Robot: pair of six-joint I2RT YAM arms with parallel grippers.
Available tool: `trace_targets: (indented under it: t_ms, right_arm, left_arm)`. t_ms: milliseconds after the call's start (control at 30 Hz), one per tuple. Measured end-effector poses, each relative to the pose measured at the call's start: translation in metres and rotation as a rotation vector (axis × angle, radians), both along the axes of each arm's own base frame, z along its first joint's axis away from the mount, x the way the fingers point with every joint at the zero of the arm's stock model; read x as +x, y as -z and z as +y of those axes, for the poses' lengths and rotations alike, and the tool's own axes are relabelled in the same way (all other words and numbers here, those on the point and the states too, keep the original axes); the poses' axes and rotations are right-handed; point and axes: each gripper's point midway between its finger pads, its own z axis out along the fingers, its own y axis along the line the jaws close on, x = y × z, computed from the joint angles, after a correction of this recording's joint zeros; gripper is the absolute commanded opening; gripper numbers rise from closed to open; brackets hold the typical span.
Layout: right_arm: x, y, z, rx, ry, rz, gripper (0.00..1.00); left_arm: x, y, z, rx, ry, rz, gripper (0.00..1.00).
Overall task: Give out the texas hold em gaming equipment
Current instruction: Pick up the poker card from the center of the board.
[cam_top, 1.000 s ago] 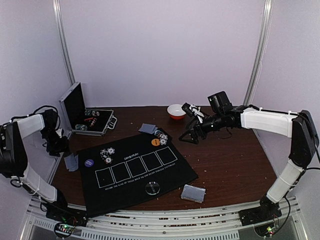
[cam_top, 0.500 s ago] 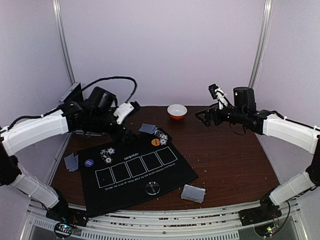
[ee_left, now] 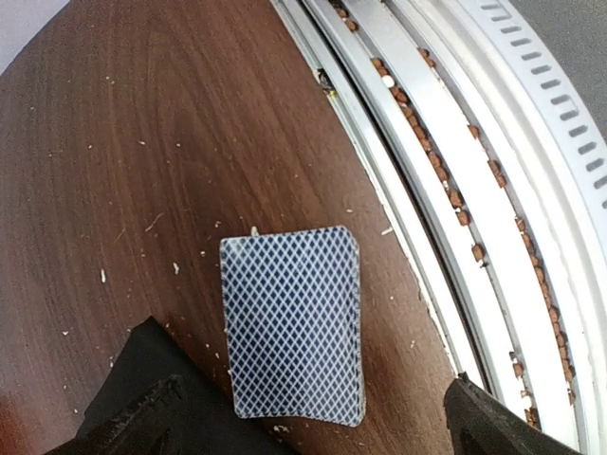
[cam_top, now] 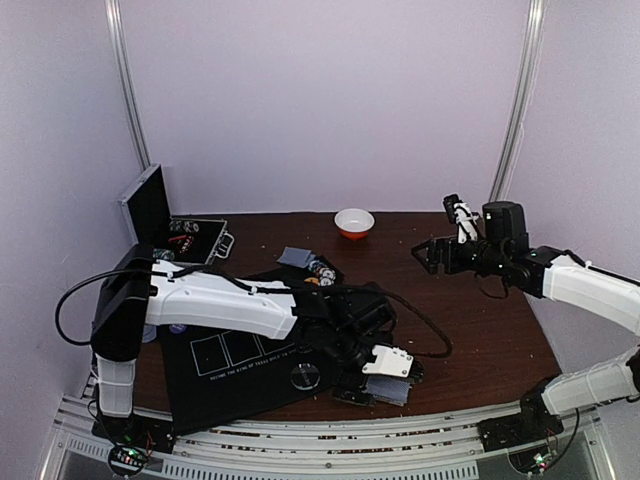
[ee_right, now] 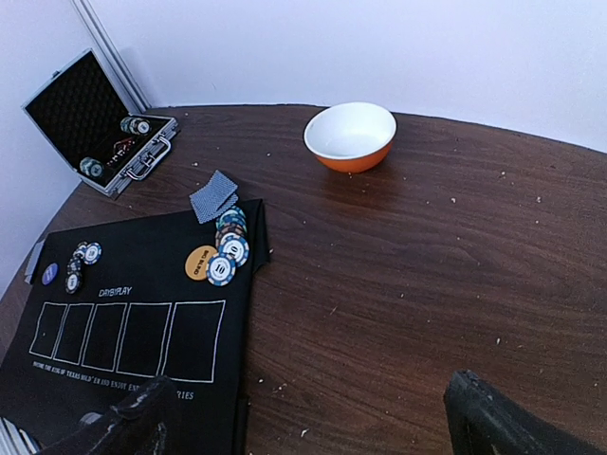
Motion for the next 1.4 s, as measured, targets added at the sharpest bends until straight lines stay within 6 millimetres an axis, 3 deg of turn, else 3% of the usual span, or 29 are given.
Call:
trace_targets:
  t_ms: [467, 733, 900, 1400]
  right_arm:
    - [-0.013, 0.006, -0.003, 0.054, 0.022, 0.056, 1.0]
    - [-0.015, 0.004, -0.002, 0.063, 0.015, 0.055, 1.0]
    - [-0.016, 0.005, -0.001, 0.064, 0.007, 0.064, 1.0]
    - [-0.018, 0.008, -0.001, 0.066, 0.004, 0.078, 1.0]
  left_arm:
    - [0.007, 0.041, -0.013, 0.065, -0.008, -0.01, 0.98]
    - [0.012, 0.046, -0.023, 0.065, -0.025, -0.019, 0.96]
    - [0.01, 0.058, -0.02, 0.093, -0.016, -0.007, 0.87]
    - [0.005, 0.063, -0.019, 0.144, 0.002, 0.081, 0.55]
